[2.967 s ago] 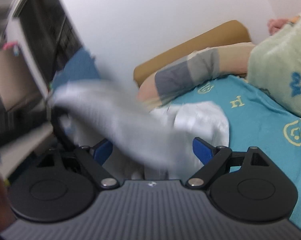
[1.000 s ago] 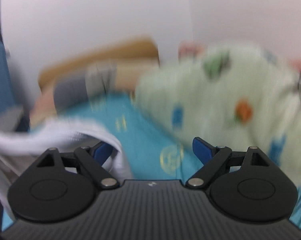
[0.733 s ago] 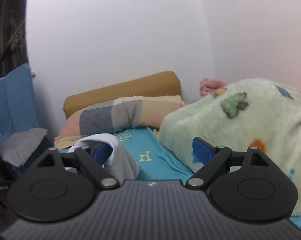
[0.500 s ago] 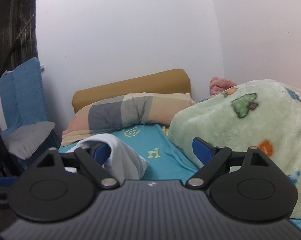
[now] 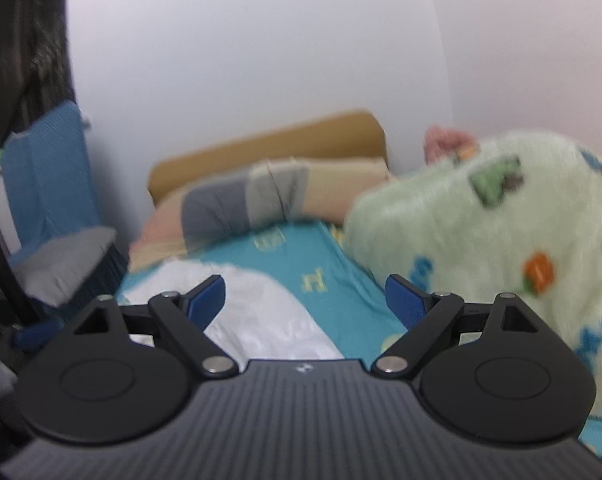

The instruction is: Fold clothes

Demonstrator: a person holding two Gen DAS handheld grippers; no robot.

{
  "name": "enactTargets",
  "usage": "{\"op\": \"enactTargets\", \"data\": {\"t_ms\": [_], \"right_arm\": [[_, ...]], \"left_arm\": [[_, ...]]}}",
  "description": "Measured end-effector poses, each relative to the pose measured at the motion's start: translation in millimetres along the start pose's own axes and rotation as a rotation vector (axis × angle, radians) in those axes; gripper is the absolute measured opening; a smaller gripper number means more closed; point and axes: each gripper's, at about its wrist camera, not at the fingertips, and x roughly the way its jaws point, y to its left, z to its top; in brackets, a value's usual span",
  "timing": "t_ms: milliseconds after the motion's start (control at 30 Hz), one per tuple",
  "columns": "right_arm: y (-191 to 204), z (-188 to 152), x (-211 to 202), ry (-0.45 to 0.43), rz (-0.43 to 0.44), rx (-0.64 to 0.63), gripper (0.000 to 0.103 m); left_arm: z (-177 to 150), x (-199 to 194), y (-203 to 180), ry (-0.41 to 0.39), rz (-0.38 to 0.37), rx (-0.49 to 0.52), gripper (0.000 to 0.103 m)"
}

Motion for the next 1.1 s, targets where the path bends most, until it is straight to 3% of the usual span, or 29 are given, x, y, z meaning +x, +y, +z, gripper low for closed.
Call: {"op": "enactTargets", "data": {"t_ms": [100,167,367,533,667,833,967,1100], "right_arm": [[-10.0,-0.6,2.8,0.046,0.009,0.041,0.088],[-17.0,1.8,-0.5,0.054,0.017,0.070,0.088],[-33.7,8.5,-11.0,0.066,0.038,0.132,0.088],[-37.1,7.0,-5.7,0.095,0.043,0.155,0.088],[-34.0,2.8,0.0,0.117,0.045,0.141,0.088],[-34.3,-1.1,4.2,0.138,0.046,0.155,0.088],[-33.0,-4.1,8.0,0.152,0.036,0.144,0.088],[-30.6,-9.3,12.7,0.165,0.021,0.121,0.088]], "left_arm": [[-0.4,-10.8,14.4,0.026,-0.048,-0.063,0.087],[-0.5,-24.1,13.4,0.015,-0.080,-0.049,0.088],[-6.0,-43.8,-20.4,-0.048,-0.148,0.154,0.094],[-24.8,-14.8,-63.0,-0.018,-0.087,0.374,0.094],[-32.8,9.2,-70.8,0.007,-0.007,0.428,0.094],[-44.8,25.9,-77.4,0.016,0.054,0.567,0.094],[-46.2,35.4,-72.8,0.020,0.115,0.579,0.094],[-27.9,17.9,-56.3,-0.110,0.213,0.472,0.093]]}}
